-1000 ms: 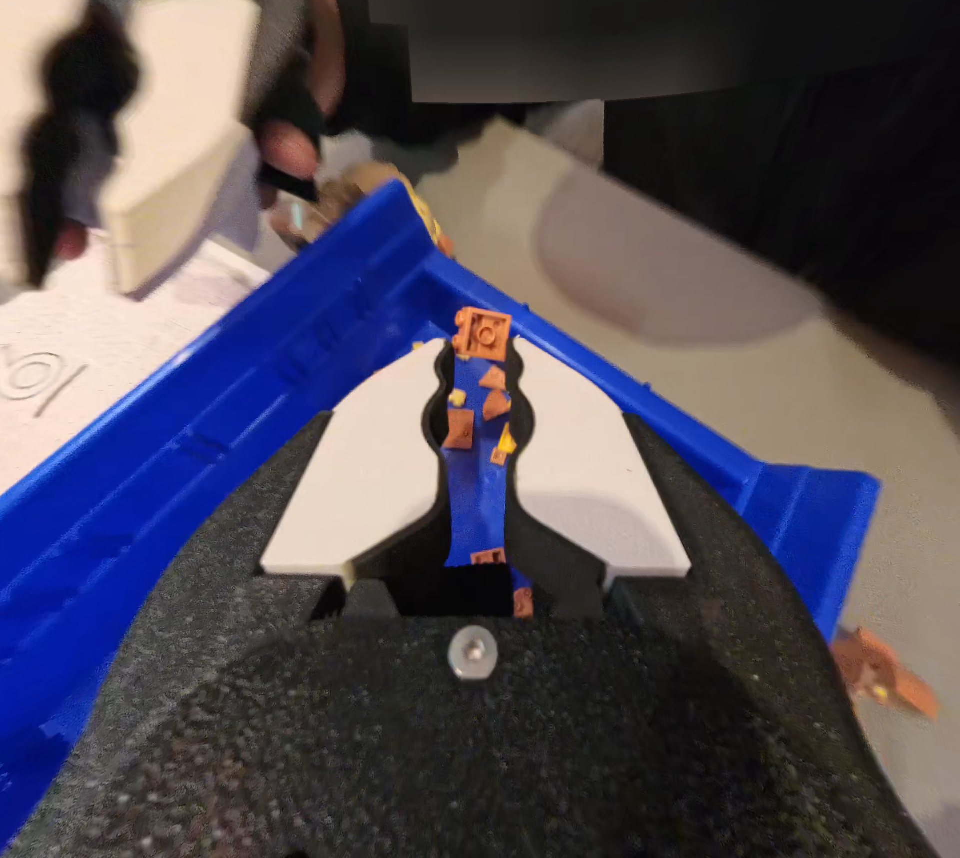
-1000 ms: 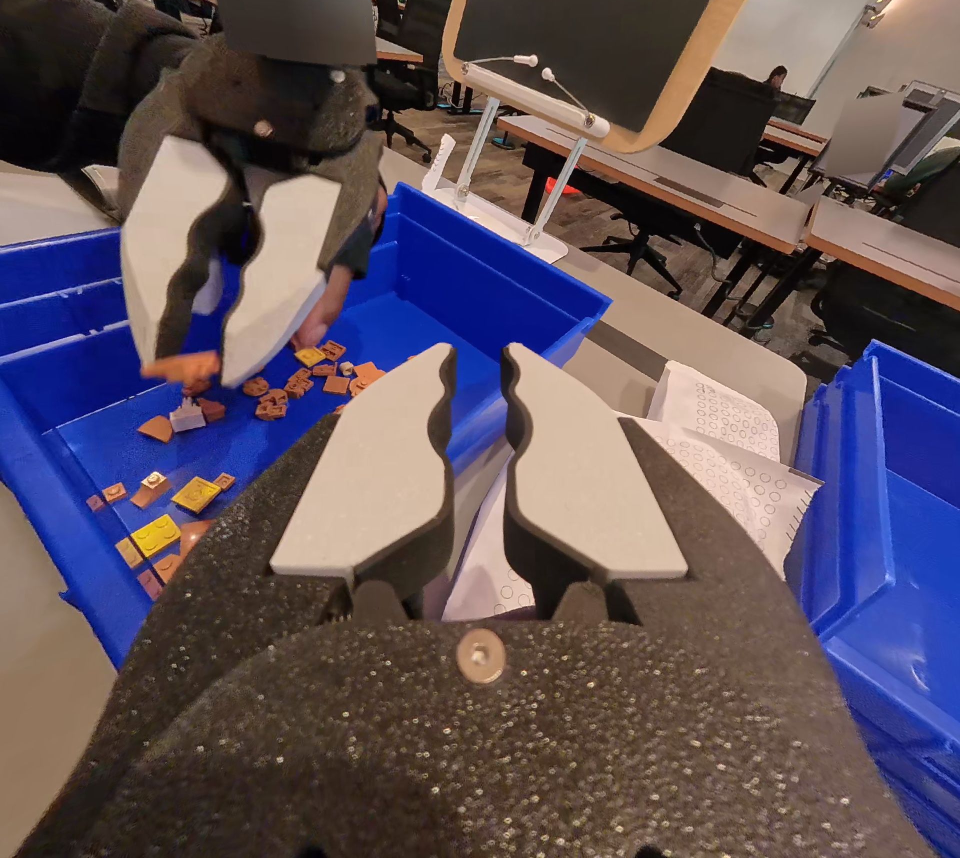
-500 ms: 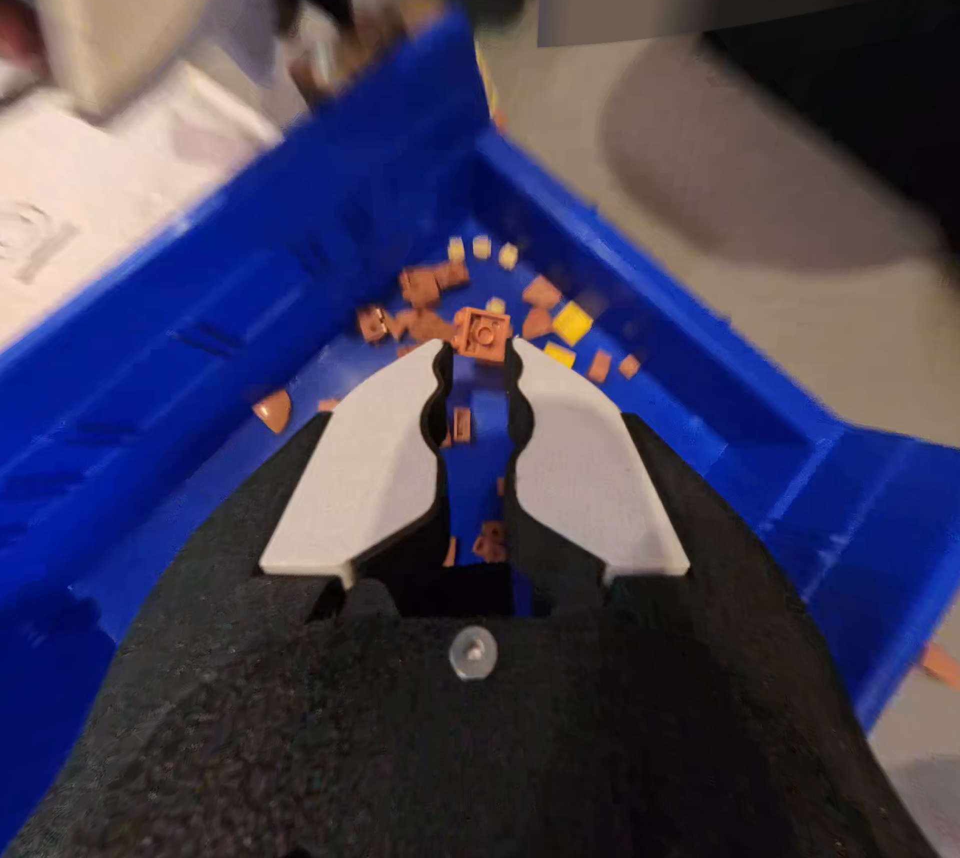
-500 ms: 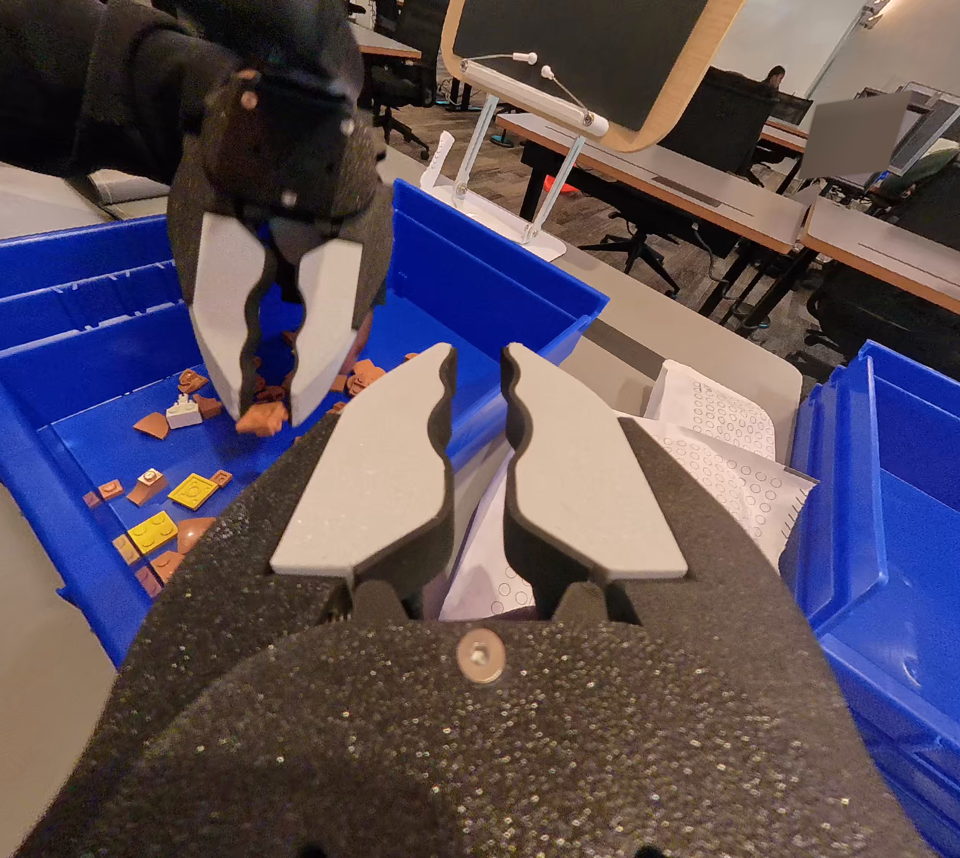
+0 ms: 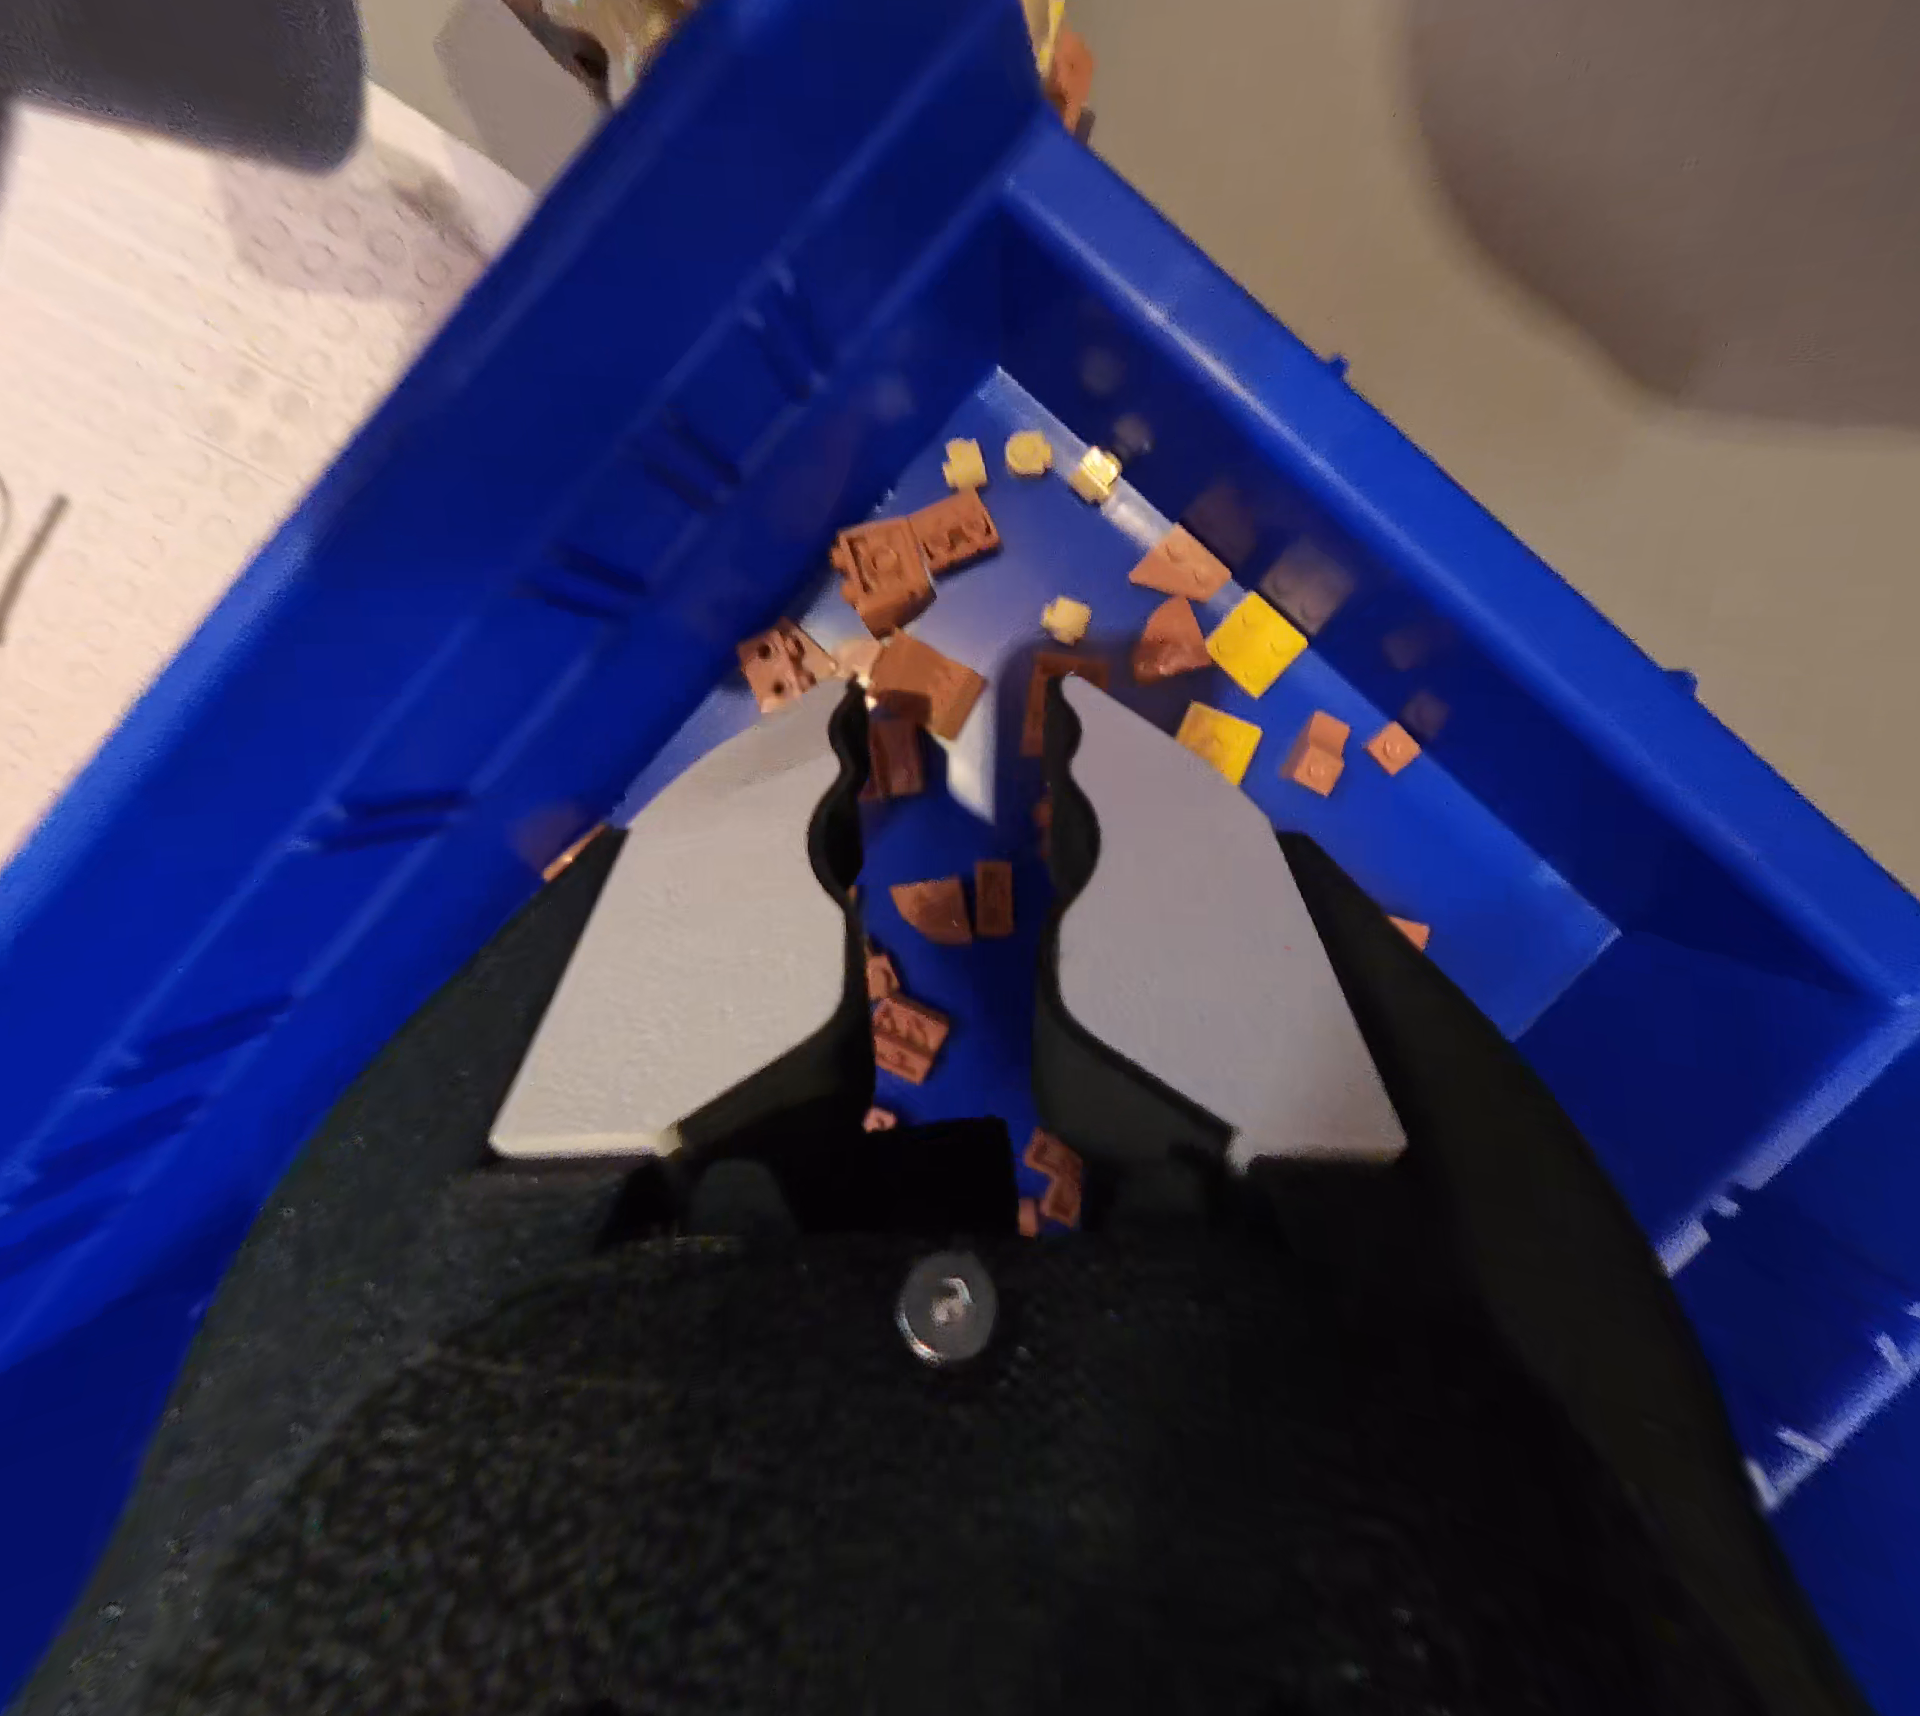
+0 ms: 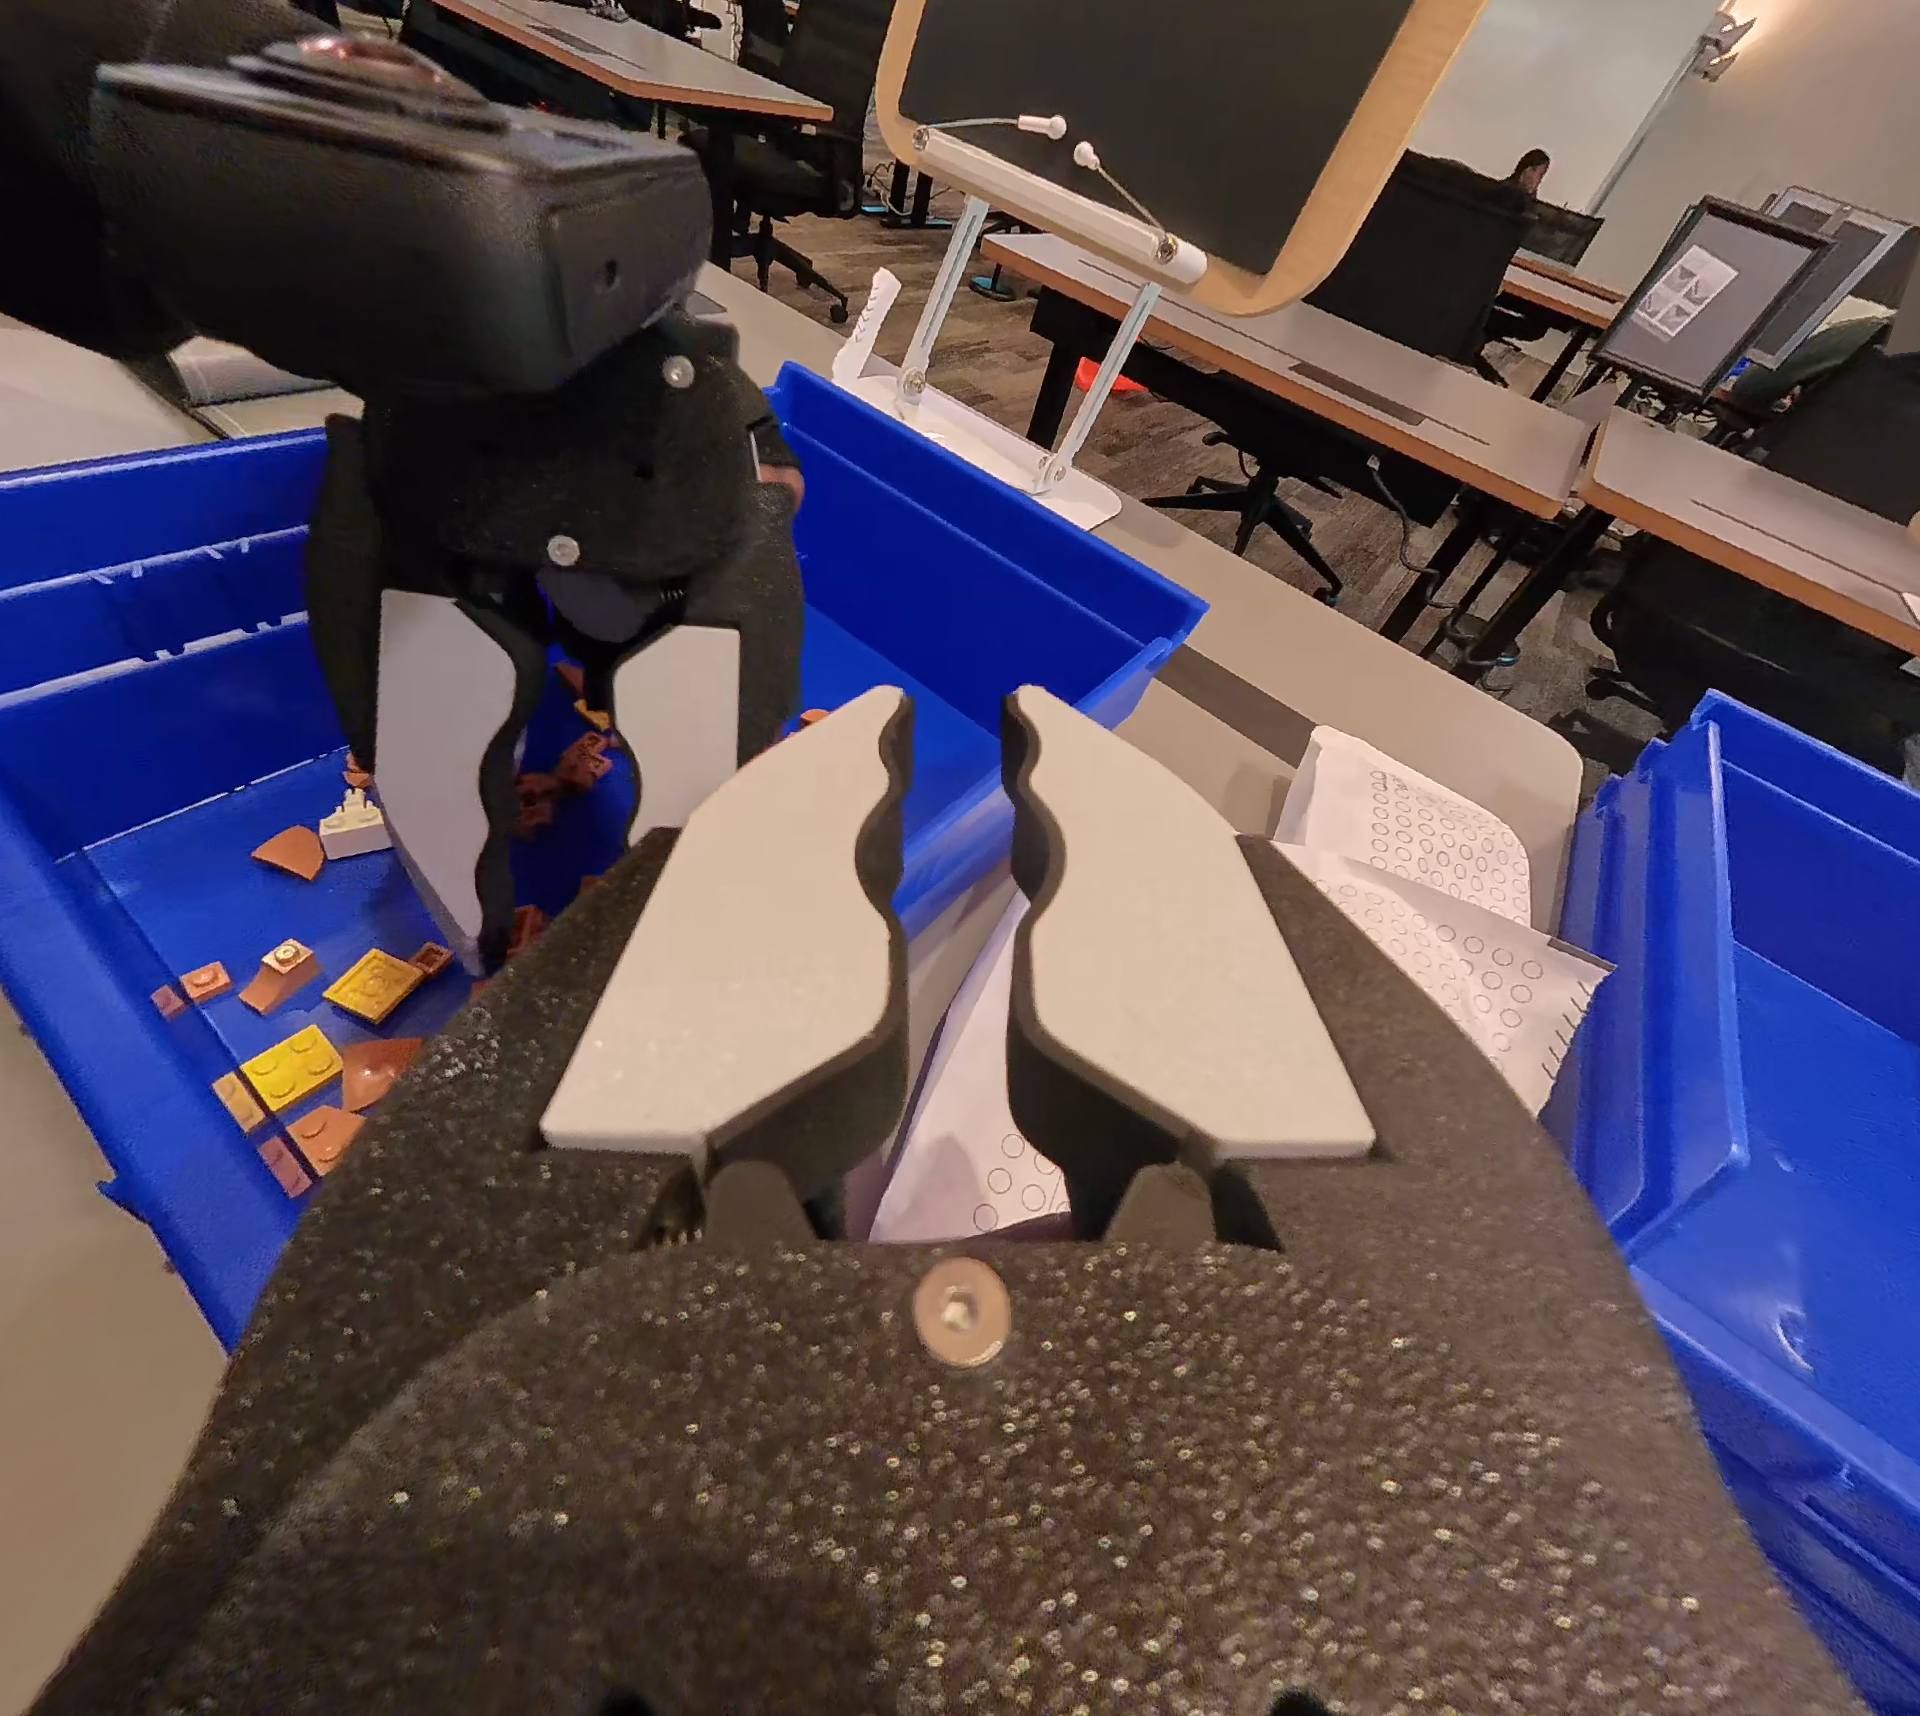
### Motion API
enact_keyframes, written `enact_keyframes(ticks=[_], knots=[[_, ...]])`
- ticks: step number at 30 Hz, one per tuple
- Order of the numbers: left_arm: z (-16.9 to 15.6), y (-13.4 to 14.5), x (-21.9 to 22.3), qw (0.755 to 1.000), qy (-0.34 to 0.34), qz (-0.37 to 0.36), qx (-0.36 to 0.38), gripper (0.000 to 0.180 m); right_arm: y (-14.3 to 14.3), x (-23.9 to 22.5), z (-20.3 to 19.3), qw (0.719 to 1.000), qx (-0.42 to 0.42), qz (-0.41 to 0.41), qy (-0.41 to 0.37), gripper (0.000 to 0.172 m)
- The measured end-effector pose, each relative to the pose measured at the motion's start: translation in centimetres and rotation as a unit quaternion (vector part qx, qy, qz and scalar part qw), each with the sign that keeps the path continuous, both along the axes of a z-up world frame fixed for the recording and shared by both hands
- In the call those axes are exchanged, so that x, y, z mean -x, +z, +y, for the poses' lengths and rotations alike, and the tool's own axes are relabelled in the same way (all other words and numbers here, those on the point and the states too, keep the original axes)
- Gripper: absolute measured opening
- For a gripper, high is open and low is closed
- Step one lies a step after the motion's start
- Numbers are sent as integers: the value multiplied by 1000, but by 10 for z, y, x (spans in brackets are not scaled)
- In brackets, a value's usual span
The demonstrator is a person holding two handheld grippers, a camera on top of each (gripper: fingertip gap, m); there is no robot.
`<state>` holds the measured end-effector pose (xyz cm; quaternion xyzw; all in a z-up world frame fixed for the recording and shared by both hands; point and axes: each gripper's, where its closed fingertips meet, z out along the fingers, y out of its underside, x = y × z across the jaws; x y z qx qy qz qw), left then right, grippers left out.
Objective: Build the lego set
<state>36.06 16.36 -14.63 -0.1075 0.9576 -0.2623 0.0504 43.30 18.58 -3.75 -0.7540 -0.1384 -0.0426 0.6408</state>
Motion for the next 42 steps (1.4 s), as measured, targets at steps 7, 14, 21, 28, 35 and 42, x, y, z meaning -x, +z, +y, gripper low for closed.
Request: enact_keyframes(ticks=[7, 14, 21, 28, 35, 42], knots=[[-12, -14, -15, 999, -32, -20, -37, 27, 2, -2, -1, 1000, -4, 2, -2, 15], [-13, -29, -15, 996, -45, -22, -70, 13, 3, 0, -2, 1000, -6, -1, 1, 15], [-5, -25, 2, 997, -36, 18, -61, 7, 3, 1, -1, 1000, -7, -1, 1, 15], [17, -17, 23, 995, -24, 61, -78, 8, 2, 2, -1, 1000, -4, -3, 2, 15], [19, -14, 12, 997, 4, 37, -74, 18, 2, 1, -1, 1000, -5, -2, 1, 15], [14, -17, -6, 996, 45, 29, -65, 19, 2, 1, -1, 1000, -5, -4, 1, 15]])
